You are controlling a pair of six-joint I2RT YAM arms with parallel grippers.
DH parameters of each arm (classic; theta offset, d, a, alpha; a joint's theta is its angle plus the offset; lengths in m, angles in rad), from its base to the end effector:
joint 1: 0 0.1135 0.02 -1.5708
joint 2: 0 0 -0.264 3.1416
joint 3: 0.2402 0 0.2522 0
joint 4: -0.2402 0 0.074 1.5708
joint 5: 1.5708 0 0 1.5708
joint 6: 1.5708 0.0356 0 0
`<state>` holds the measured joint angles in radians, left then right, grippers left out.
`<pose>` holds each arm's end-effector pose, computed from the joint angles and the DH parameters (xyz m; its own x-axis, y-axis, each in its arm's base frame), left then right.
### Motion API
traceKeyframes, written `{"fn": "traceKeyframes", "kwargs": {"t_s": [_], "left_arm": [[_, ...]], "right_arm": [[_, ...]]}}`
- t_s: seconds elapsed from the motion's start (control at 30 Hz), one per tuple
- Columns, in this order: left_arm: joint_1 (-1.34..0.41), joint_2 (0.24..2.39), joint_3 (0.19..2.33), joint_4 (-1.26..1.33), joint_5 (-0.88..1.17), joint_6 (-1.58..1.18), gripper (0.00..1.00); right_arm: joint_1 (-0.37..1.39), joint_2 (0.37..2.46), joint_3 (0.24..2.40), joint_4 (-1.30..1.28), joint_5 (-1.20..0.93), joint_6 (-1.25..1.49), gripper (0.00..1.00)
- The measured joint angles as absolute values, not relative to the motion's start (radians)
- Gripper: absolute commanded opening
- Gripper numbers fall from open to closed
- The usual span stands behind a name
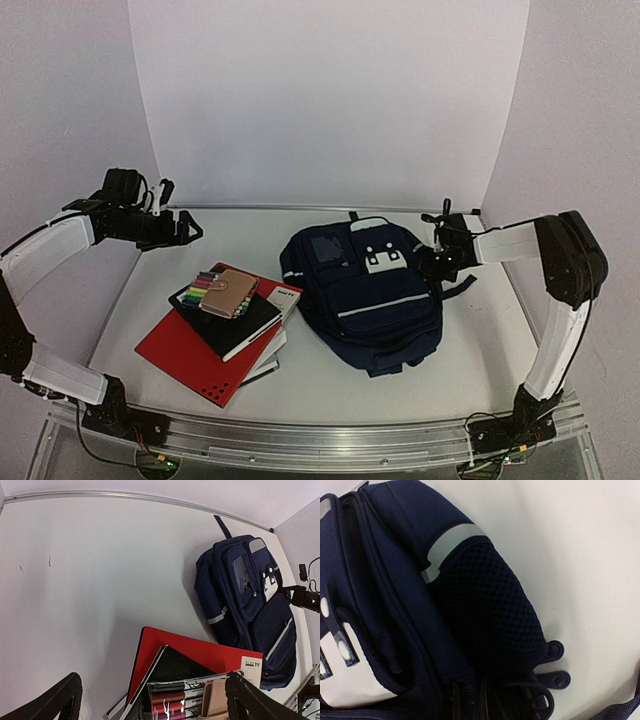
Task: Pack the student bag
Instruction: Move the student bag to the center of the board.
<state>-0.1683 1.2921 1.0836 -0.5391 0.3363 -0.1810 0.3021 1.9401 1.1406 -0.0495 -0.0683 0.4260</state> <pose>0.2725 -0.0582 0.3021 -0.7307 -0.0482 -0.6810 0.2696 0.8961 -0.3527 0.3825 0.1218 0.1437 -0.7930 0.1847 -0.5805 -0.0134 0.9474 0.3197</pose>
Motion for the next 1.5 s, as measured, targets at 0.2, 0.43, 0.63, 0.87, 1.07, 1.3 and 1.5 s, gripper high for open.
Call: {"fn": "traceKeyframes", "kwargs": {"t_s": [0.2, 0.43, 0.63, 0.87, 1.07, 1.3, 1.5], "left_arm": [[-0.171, 1.292, 1.084, -0.539, 0.336, -0.181, 1.0], [-0.172, 1.292, 1.084, -0.539, 0.336, -0.181, 1.0], [-0.177, 1.292, 1.084, -0.539, 0.335, -0.181, 1.0], [-0.178, 1.292, 1.084, -0.539, 0.336, -0.182, 1.0], [-0.185, 1.291, 1.084, -0.539, 0.34, -0.183, 1.0], [-0.191, 1.289, 1.084, -0.539, 0.341, -0.183, 1.0], [-0.192, 1.289, 1.084, -0.539, 0.34, -0.182, 1.0]], "right_arm": [[0.218, 1.818, 0.987, -0.043, 0.028, 0.531, 0.02], [0.206, 1.688, 0.879, -0.094, 0.039, 0.602, 0.62], [0.209, 1.476, 0.836, -0.23, -0.006, 0.613, 0.65], [0.21, 1.387, 0.785, -0.279, -0.16, 0.611, 0.49], [0.228, 1.46, 0.752, -0.286, -0.277, 0.588, 0.35], [0.35, 1.55, 0.778, -0.275, -0.291, 0.592, 0.31], [0.502, 1.567, 0.802, -0.22, -0.323, 0.667, 0.38]]}}
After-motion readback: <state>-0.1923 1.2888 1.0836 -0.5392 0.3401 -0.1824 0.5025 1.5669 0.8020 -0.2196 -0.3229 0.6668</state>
